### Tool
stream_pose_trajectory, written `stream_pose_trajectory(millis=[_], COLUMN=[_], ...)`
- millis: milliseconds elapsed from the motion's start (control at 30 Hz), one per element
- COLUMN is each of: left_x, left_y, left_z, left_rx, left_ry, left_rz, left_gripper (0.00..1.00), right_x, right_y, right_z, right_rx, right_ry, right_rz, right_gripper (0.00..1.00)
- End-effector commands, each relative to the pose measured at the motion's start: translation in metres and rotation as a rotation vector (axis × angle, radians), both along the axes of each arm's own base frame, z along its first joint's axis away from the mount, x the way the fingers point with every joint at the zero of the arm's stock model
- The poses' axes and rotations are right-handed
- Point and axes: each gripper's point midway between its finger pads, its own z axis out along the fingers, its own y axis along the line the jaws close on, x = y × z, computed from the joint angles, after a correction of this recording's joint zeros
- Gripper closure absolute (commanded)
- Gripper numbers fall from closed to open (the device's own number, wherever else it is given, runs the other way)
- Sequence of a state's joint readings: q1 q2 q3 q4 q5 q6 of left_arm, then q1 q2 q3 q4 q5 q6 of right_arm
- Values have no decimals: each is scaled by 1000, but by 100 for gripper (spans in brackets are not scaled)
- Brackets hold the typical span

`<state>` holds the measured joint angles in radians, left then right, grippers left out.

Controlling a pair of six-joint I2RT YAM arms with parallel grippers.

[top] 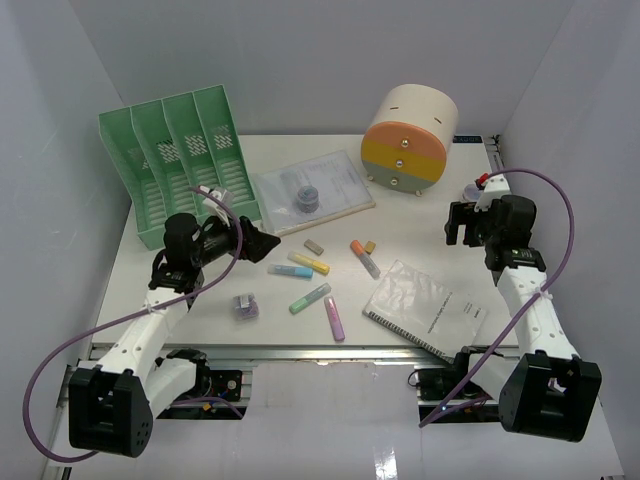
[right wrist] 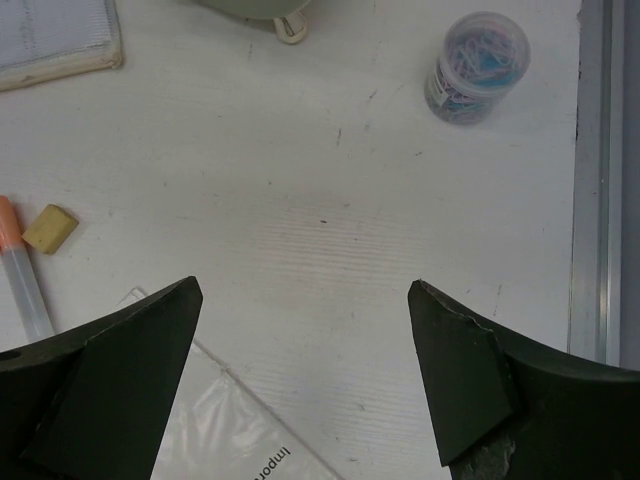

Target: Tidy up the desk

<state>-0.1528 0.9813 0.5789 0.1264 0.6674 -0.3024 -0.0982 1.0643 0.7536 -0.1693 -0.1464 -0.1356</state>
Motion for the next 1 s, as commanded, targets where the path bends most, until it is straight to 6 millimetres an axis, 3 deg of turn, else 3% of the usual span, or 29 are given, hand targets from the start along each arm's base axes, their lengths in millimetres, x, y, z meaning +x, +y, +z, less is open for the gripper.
stream_pose_trajectory(millis=[0, 167, 333, 433, 567, 733, 867, 967], left_x=[1, 14, 41, 79, 123, 174, 198, 210], left_y=[-10, -25, -65, -109, -161, -230, -280, -302], left_z=[14, 23, 57, 70, 73, 75, 74, 68], left_rx=[-72, -94, -187, -271, -338, -409, -456, -491], left_ry=[10, 38, 48, 133, 221, 286, 308, 312], left_rz=[-45, -39, -33, -12, 16, 11, 8, 42], left_gripper=[2, 2, 2, 9, 19, 30, 39, 49], right_x=[0, -14, -18, -13, -18, -24, -27, -25], right_y=[23, 70, 95, 90, 82, 69, 69, 68], right_z=[29, 48, 42, 28, 28, 26, 30, 35], right_rx=[34, 39, 142, 266, 413, 419, 421, 413], right_ry=[-106, -184, -101, -60, -68, -112, -139, -148], right_rz=[140, 509, 680, 691, 716, 683, 683, 682], right_gripper=[10, 10, 10, 10, 1, 8, 10, 10])
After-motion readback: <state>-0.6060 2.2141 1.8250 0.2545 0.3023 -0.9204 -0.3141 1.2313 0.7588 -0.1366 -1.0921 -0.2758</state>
